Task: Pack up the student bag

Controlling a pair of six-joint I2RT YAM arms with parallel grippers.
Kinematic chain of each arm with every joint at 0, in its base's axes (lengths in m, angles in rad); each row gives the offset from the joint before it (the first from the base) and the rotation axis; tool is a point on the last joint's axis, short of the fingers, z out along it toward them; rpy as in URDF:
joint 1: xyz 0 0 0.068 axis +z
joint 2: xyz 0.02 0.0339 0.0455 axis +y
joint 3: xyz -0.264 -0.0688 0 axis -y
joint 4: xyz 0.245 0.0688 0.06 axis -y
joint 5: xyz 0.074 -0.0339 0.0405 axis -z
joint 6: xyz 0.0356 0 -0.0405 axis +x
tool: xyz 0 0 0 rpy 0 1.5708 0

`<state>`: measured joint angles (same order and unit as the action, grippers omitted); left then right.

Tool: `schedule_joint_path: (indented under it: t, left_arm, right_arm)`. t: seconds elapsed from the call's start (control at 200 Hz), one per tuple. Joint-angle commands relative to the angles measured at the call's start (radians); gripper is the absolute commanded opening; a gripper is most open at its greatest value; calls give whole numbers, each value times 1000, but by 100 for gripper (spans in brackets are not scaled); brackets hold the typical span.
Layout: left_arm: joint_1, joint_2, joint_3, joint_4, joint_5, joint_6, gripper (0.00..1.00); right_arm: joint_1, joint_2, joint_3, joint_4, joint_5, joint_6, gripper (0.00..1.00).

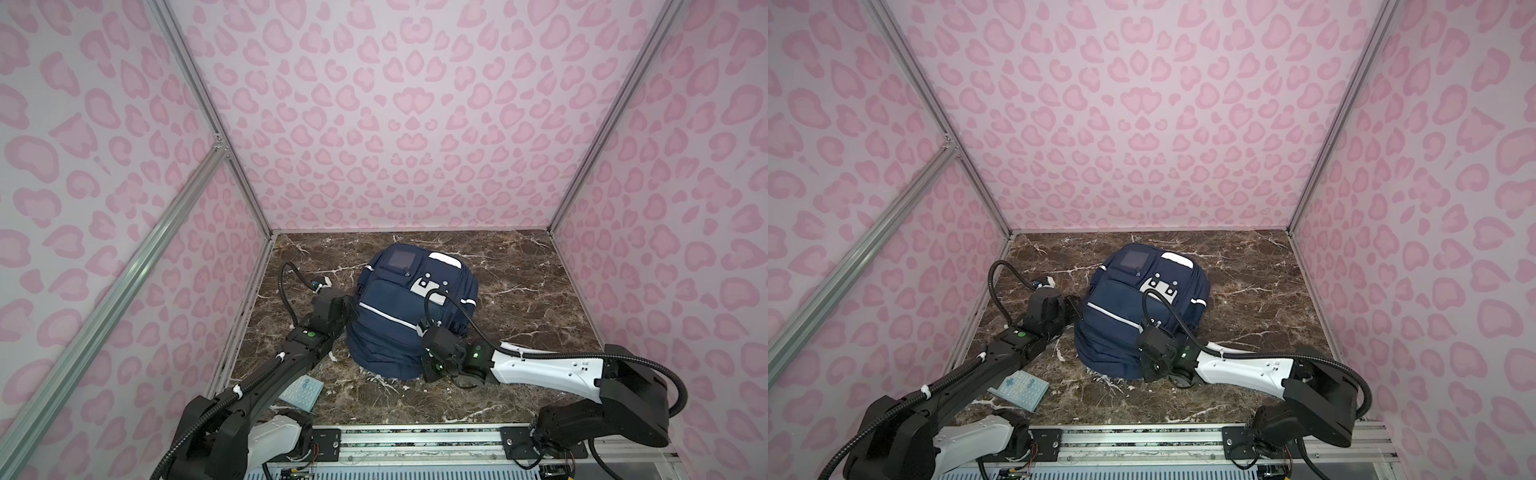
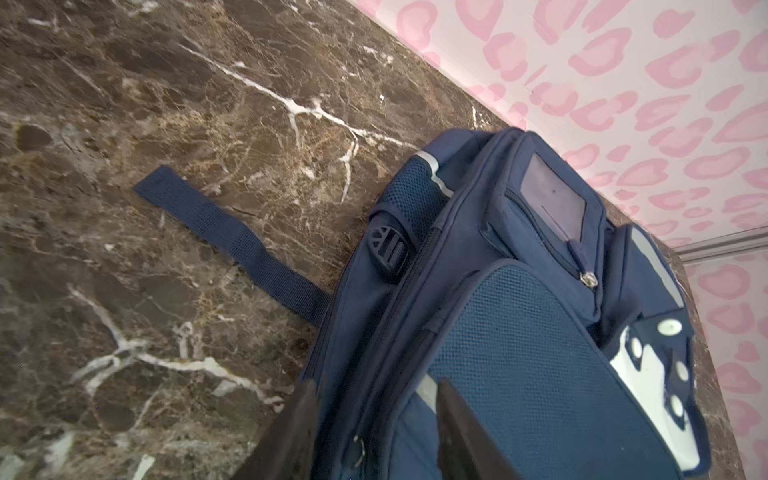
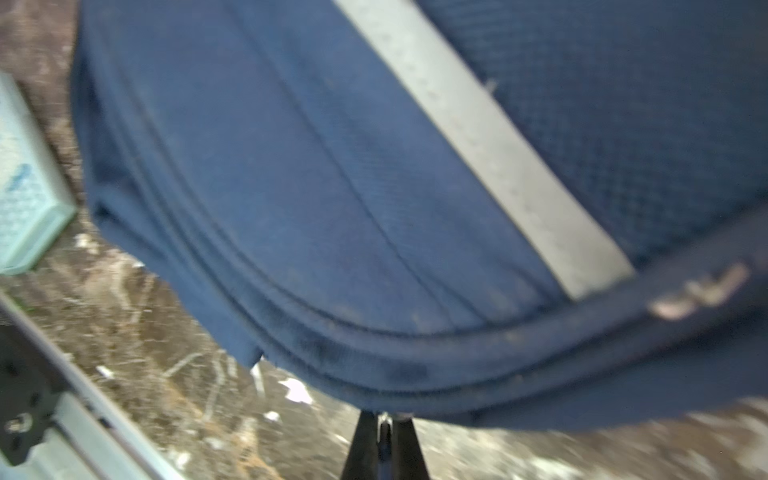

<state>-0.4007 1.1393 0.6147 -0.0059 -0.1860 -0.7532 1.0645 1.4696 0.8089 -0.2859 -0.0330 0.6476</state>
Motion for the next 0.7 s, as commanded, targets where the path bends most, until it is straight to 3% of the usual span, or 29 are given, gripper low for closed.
schedule_joint_path:
  t: [0.0, 0.115, 0.2, 0.325, 0.445, 0.615, 0.665, 0.695]
  left_arm:
    - [-6, -104, -59, 21, 168, -57, 68]
    - [-97, -258, -177, 74, 267, -206, 74]
    - [-240, -302, -221, 79, 244, -275, 78]
    - [-419, -236, -277, 127, 138, -365, 78]
    - [-447, -173, -337, 189, 70, -415, 78]
    - [-458, -107, -320, 178, -18, -383, 77]
    - [-458, -88, -318, 189, -17, -370, 69]
    - [-458, -77, -314, 183, -20, -364, 56]
  right_arm:
    - [29, 60, 37, 120, -23, 49, 0]
    - [50, 118, 82, 138, -7, 42, 0]
    - [60, 148, 102, 144, -10, 33, 0]
    - [72, 156, 110, 146, 0, 27, 0]
    - [79, 151, 108, 141, 7, 32, 0]
    - [91, 135, 85, 140, 30, 38, 0]
    - [91, 135, 82, 139, 34, 38, 0]
    - [91, 134, 83, 131, 36, 34, 0]
